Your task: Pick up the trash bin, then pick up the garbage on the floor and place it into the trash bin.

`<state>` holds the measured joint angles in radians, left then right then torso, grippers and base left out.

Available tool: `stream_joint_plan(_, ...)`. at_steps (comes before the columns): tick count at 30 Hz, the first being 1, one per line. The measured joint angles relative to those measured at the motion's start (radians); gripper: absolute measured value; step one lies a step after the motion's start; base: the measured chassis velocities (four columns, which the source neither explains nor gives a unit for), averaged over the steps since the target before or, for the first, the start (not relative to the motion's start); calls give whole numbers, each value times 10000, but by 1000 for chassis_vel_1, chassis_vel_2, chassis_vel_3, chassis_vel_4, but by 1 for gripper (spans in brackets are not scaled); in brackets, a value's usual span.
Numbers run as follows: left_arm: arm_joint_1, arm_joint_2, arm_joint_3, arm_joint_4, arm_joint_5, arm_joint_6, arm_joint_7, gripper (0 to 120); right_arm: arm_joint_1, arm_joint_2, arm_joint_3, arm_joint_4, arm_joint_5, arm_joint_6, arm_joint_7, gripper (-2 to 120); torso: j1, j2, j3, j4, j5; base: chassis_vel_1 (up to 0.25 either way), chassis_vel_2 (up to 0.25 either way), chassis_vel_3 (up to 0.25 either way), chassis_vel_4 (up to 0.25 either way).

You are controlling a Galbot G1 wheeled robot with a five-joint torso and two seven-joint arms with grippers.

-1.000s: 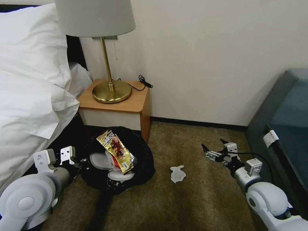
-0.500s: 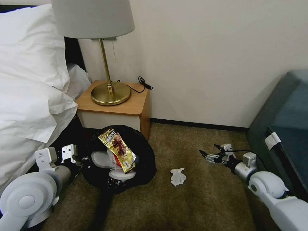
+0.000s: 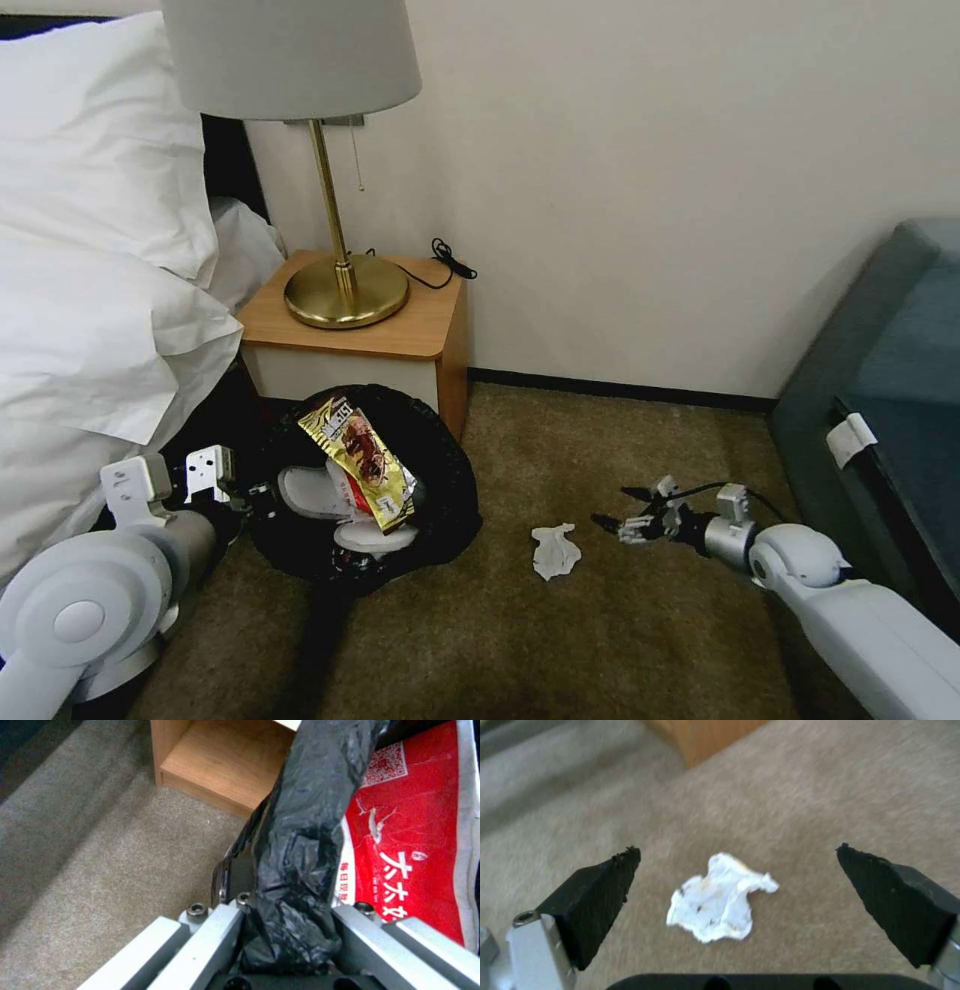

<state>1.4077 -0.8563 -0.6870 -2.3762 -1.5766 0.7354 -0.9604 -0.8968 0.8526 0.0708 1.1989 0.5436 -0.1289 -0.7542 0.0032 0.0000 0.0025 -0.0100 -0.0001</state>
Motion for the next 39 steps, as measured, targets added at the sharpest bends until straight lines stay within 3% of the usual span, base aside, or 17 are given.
stream_joint_plan(11,-20,8,197,-90,85,0,0,0,1335,805,-895,-1629,-746,-74,-1130,100,0,-1,0,-1,1,0,0,0,0)
stream_joint_plan(17,12,91,227,-191,86,0,0,0,2504,1966,-1194,-3576,-2005,19,-1627,100,0,0,0,2,-1,0,0,0,0)
stream_joint_plan(27,-19,9,244,-208,105,0,39,0,3022,3252,-1443,-5129,-3262,88,-1096,100,0,-1,0,2,3,0,0,0,0)
stream_joint_plan(39,-107,-66,401,-202,173,0,99,0,2895,3226,-1297,-5309,-3641,-135,-131,100,0,0,-1,0,1,0,0,0,0)
